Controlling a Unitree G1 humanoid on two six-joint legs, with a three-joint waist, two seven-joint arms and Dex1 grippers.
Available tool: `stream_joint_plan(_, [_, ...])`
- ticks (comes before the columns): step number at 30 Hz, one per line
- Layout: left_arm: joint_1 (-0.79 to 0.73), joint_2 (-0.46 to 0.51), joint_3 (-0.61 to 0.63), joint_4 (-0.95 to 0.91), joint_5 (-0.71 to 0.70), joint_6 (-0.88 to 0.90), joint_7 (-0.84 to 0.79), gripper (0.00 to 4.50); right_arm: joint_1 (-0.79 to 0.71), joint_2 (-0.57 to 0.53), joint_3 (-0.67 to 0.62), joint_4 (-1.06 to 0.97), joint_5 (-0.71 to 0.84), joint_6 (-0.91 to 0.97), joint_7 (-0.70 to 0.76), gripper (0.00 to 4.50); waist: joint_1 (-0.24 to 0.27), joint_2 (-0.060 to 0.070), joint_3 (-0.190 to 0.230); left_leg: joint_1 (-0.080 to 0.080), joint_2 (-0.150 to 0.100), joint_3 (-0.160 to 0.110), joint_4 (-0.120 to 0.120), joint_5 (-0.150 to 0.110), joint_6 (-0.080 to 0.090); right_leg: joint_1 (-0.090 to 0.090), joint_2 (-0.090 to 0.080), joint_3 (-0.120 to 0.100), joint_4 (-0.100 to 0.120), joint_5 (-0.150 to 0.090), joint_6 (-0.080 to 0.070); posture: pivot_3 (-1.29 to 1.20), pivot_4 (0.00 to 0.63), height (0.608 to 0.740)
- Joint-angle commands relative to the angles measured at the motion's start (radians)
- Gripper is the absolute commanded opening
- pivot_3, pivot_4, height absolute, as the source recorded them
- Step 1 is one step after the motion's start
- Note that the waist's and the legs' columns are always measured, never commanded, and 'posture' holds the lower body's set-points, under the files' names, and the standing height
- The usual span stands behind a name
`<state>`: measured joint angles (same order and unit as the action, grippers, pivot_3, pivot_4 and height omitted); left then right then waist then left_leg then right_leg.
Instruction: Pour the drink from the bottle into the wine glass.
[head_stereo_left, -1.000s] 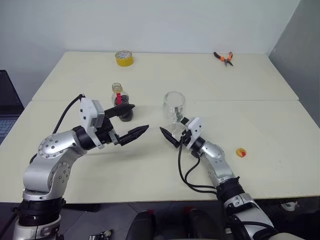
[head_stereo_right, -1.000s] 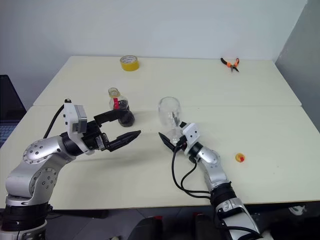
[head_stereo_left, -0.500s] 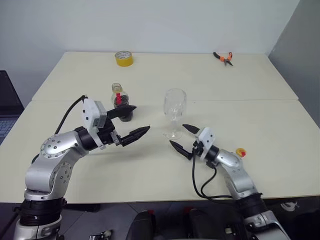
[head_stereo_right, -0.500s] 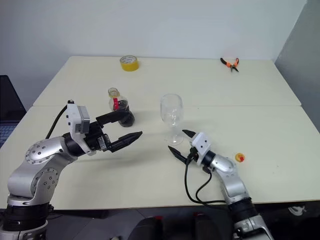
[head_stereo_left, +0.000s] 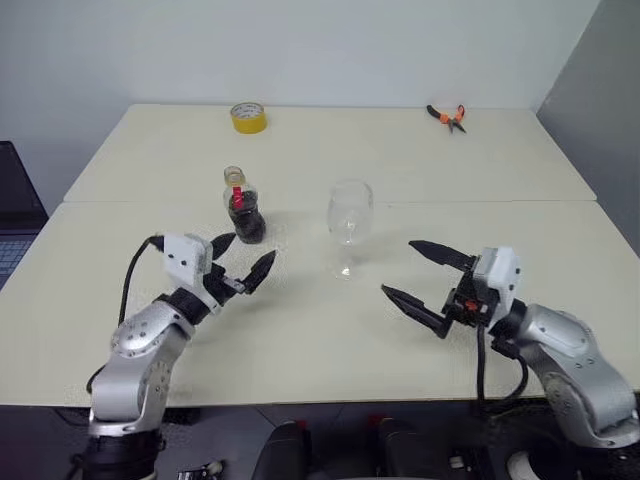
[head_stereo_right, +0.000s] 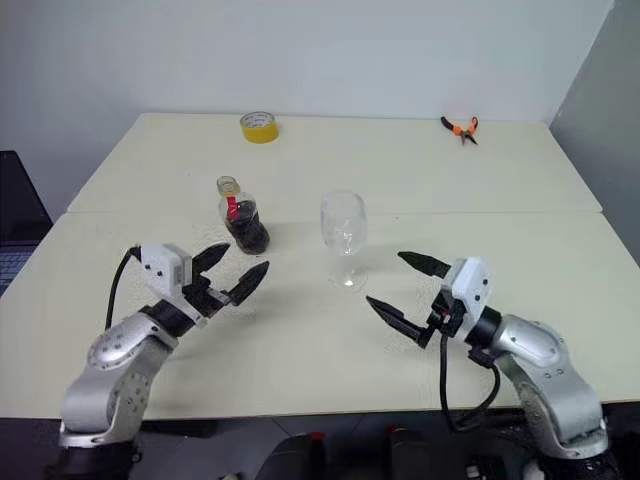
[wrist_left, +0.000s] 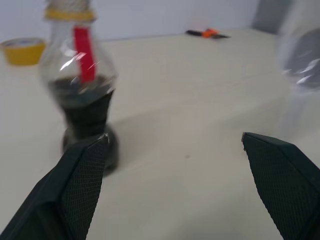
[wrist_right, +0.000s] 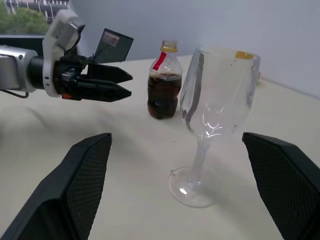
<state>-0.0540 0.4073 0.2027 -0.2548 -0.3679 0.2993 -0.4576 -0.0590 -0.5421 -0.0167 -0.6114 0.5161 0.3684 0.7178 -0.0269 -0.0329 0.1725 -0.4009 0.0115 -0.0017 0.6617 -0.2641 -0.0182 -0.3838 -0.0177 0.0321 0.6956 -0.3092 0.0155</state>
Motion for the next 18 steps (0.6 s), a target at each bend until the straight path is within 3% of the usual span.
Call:
stream_joint_plan(1, [-0.001,-0.018,0.0,0.022,0.109,-0.063,0.105,4.5,-0.011,-0.023,-0.021,-0.083,0.067,0.05,-0.006,4.46,0.001,-0.001,0.0,0.0,0.0,0.0,0.0,0.0,0.0,0.0,0.0,0.0,0.0,0.0,0.0,0.0,0.15,0.74])
stream_joint_plan(7, [-0.074,-0.065,-0.012,0.101,0.193,-0.109,0.203,4.5,-0.032,-0.03,-0.009,-0.108,0.093,0.092,-0.023,4.46,0.003,-0.001,0.0,0.0,-0.001,-0.001,0.001,0.0,0.0,0.001,0.0,-0.001,0.0,0.0,0.0,0.0,0.15,0.74])
stream_joint_plan(18, [-0.293,-0.097,-0.039,0.367,0.228,-0.163,0.224,4.5,-0.058,-0.041,-0.001,-0.148,0.115,0.131,-0.043,4.46,0.004,-0.001,0.0,0.0,-0.001,-0.001,0.001,0.0,0.0,0.001,0.0,-0.002,0.0,0.0,0.0,0.0,0.15,0.74])
